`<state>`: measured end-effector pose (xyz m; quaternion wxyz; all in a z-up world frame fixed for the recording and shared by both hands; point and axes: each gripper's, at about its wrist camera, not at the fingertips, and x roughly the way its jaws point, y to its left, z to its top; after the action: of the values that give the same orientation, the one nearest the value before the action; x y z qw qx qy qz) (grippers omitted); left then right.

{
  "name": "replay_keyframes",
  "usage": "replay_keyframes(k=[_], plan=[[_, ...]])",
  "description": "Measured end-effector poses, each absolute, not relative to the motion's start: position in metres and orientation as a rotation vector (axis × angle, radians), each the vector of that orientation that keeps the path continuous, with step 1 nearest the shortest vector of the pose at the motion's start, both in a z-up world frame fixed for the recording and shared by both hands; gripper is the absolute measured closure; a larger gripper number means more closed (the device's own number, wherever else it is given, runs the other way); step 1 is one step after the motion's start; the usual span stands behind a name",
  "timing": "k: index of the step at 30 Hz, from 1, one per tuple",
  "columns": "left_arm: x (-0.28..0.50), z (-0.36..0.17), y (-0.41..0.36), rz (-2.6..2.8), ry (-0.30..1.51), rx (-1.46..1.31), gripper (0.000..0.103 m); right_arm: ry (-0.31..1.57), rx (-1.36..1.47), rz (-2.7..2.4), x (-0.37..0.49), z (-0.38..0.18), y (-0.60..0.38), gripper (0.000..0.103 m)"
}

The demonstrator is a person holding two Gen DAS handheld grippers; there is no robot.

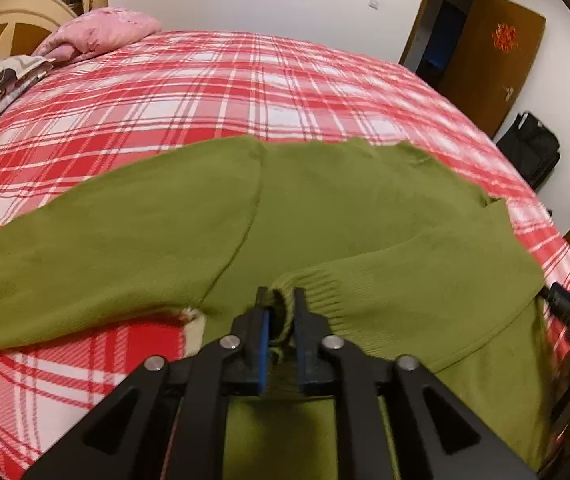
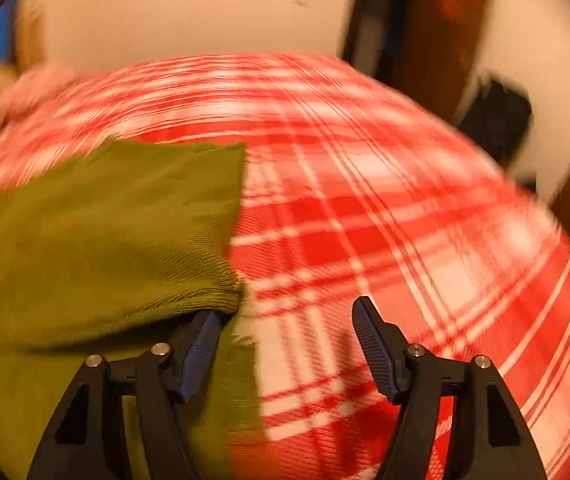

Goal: Fold small clothes

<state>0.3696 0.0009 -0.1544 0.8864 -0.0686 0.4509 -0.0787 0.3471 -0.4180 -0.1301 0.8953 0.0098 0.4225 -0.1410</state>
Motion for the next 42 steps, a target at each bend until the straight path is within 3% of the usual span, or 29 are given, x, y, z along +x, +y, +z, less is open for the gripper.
replay_keyframes(k=[8, 10, 12, 16, 23, 29, 33, 42], plan=[[0.347, -0.153, 0.004, -0.15, 0.919, -0.074, 0.084, 0.894, -0.028, -0.354, 0.327, -0.121, -0.423, 0.035], [0.341, -0.148, 0.008, -0.138, 0.885, -0.06, 0.061, 0.861, -0.028, -0.39, 0.316, -0.109, -0.422, 0.034], [0.339, -0.143, 0.01, -0.115, 0.841, -0.05, 0.05, 0.783, -0.053, -0.356, 0.311, -0.091, -0.408, 0.034], [0.345, -0.147, 0.009, -0.105, 0.846, -0.071, 0.049, 0.714, -0.031, -0.043, 0.33, -0.073, -0.361, 0.034], [0.352, -0.171, 0.012, -0.063, 0.921, -0.062, 0.037, 0.97, 0.037, -0.034, 0.388, -0.135, -0.366, 0.034], [0.349, -0.171, 0.014, -0.071, 0.921, -0.079, 0.034, 0.92, -0.07, -0.077, 0.365, -0.116, -0.346, 0.034], [0.341, -0.171, 0.014, -0.063, 0.917, -0.082, 0.027, 0.88, -0.123, 0.053, 0.354, -0.099, -0.286, 0.034], [0.338, -0.173, 0.017, -0.067, 0.897, -0.09, 0.027, 0.902, -0.225, 0.083, 0.36, -0.147, -0.215, 0.034]])
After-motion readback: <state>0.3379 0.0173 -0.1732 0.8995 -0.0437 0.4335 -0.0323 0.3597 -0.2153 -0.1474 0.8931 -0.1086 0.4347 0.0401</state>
